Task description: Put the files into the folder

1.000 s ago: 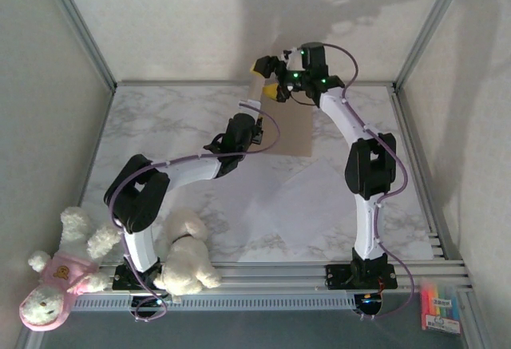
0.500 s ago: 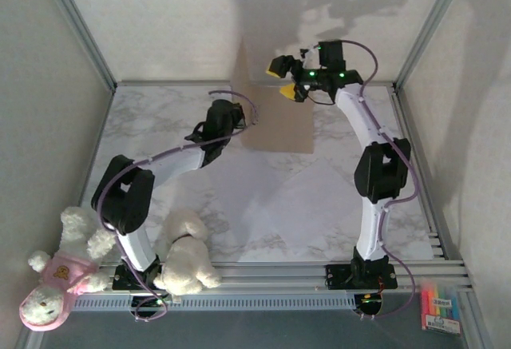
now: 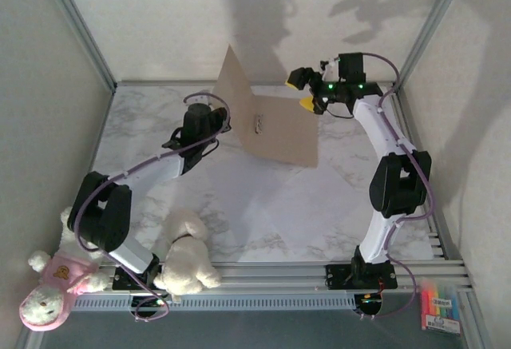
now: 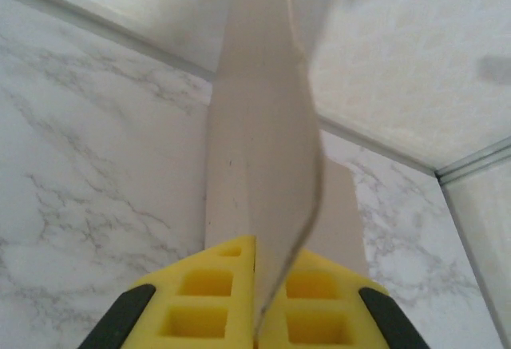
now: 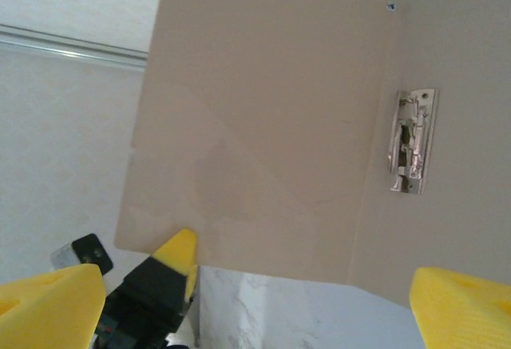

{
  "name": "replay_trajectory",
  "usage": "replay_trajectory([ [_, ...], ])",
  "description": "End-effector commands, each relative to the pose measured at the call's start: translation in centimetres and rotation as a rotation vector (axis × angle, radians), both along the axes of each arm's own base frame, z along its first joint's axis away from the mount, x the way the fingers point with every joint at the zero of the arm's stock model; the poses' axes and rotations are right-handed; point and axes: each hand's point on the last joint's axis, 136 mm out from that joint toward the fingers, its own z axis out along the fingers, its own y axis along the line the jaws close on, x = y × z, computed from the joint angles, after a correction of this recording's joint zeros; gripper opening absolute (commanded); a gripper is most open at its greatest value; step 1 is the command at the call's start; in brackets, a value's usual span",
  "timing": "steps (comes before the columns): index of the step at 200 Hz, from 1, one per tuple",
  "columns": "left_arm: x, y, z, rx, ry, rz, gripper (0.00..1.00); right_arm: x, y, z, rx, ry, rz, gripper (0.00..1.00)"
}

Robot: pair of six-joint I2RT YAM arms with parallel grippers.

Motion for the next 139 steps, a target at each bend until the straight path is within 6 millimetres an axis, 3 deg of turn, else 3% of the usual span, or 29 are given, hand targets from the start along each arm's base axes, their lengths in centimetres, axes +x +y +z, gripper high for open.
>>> replay_trajectory([
  [1,-1.3,0.5,-0.8,-0.075,0.029,-0.007,0.05,-1.1,-0.6,0.4,-0.022,-0.040,0.004,0.99],
  [77,-5.4,4.1,-2.7,-0.125,0.022,0.123,0.21,-3.5,-1.7,-4.2,-0.093,0.014,-0.011,0.99],
  [110,-7.4,5.4,-3.1,-0.083,0.026,0.179,0.31,-5.0,-3.4,-8.7,-0.200,0.101,-0.061,0.98],
  [139,-9.4,6.4,-0.8,-0.002,-0.034,0.228,0.42,-5.7,-4.5,-12.4,-0.276,0.162,-0.081,0.98],
])
